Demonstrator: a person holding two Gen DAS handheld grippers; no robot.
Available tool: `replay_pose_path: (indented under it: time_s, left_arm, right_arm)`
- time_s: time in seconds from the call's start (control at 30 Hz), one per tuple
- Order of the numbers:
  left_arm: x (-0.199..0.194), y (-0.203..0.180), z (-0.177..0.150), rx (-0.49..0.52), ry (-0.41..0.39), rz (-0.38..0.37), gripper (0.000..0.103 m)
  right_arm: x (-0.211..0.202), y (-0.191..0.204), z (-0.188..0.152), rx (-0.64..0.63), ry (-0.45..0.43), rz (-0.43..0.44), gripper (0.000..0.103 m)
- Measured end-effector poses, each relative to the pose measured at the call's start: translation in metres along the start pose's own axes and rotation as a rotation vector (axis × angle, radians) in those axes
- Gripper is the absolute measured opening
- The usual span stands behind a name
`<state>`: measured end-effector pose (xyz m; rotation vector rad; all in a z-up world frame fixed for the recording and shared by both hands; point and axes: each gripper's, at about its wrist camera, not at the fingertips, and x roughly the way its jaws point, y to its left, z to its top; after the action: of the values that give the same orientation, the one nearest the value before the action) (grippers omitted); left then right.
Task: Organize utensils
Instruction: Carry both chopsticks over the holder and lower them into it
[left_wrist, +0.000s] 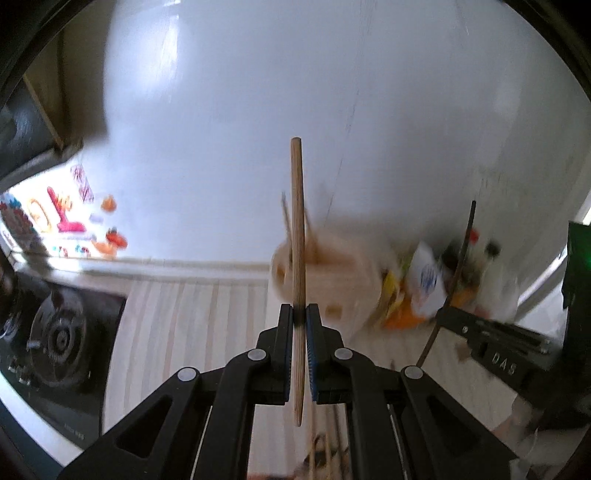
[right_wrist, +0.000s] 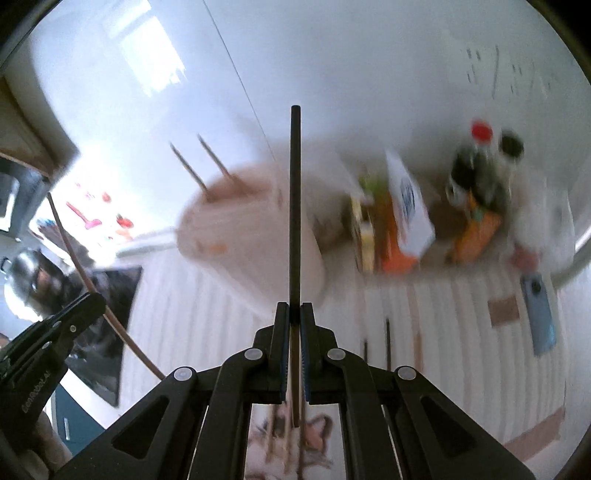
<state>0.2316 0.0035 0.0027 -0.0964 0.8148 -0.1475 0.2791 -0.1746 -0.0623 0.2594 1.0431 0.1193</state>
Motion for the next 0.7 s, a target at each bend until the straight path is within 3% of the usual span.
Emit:
replay_pose_path:
  time_s: [0.23, 0.4, 0.53, 0.7]
  left_arm:
    - [0.012, -0.002, 0.071, -0.031, -0.107, -0.033, 0.004]
    - [0.029, -0.003, 0.104, -0.03, -0.156, -0.027, 0.004]
    - [0.05, 0.0, 0.119, -0.038, -0.163, -0.015, 0.004]
    - [0.083, 0.006, 0.118, -0.043, -0.116, -0.006, 0.004]
  right_arm:
    - [-0.016, 0.018, 0.077, -0.012, -0.134, 0.022, 0.006]
    - [-0.015, 0.03, 0.123, -0.022, -0.202, 0.018, 0.006]
    - [-0.006, 0.036, 0.151, -0.021, -0.251, 0.006, 0.006]
    - [0.014, 0.041, 0.165, -0.031, -0.287, -0.013, 0.006]
